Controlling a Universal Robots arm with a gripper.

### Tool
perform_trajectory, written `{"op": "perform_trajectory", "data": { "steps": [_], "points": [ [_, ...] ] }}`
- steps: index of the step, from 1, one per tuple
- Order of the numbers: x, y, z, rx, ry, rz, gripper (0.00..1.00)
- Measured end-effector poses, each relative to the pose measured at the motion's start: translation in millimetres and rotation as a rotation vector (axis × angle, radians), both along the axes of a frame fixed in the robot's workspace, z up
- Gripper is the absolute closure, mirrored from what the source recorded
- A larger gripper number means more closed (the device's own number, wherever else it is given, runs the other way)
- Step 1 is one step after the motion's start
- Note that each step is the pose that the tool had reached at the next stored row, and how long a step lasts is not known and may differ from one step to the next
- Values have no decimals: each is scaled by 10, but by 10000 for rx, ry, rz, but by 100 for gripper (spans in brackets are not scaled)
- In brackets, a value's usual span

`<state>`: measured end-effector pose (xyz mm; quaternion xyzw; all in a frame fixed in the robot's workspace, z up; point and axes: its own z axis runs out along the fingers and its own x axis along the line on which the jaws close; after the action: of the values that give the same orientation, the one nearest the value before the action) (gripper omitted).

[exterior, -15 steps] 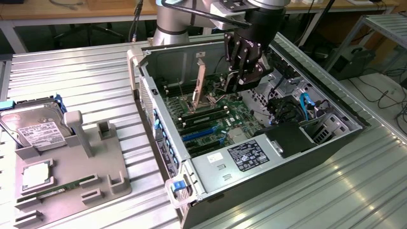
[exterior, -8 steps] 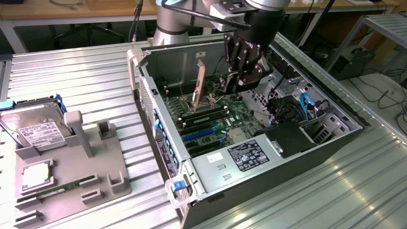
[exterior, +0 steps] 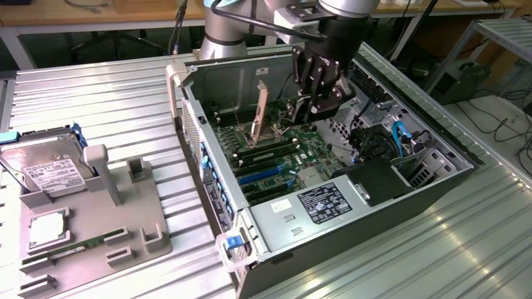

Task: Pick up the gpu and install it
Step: 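Insert the gpu into the slot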

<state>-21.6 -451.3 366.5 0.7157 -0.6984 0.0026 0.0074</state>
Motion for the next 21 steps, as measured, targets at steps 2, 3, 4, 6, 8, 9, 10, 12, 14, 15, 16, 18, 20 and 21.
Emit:
{"op": "perform_trajectory", "data": {
  "steps": [2,3,4,6,8,9,10,12,14,15,16,18,20,21],
  "points": [
    [0,0,-10,0,0,1,72],
    [0,0,-17,1,0,0,72],
    [0,0,-22,0,0,0,72],
    [0,0,-33,0,0,0,72],
    [0,0,-43,1,0,0,72],
    [0,0,-47,0,0,0,72],
    [0,0,-52,0,0,0,72],
    [0,0,-61,1,0,1,72],
    [0,0,-70,1,0,0,72],
    [0,0,-76,1,0,0,72],
    [0,0,-81,1,0,0,72],
    [0,0,-93,1,0,0,72],
    [0,0,-104,1,0,0,72],
    [0,0,-117,0,0,0,72]
  ]
}}
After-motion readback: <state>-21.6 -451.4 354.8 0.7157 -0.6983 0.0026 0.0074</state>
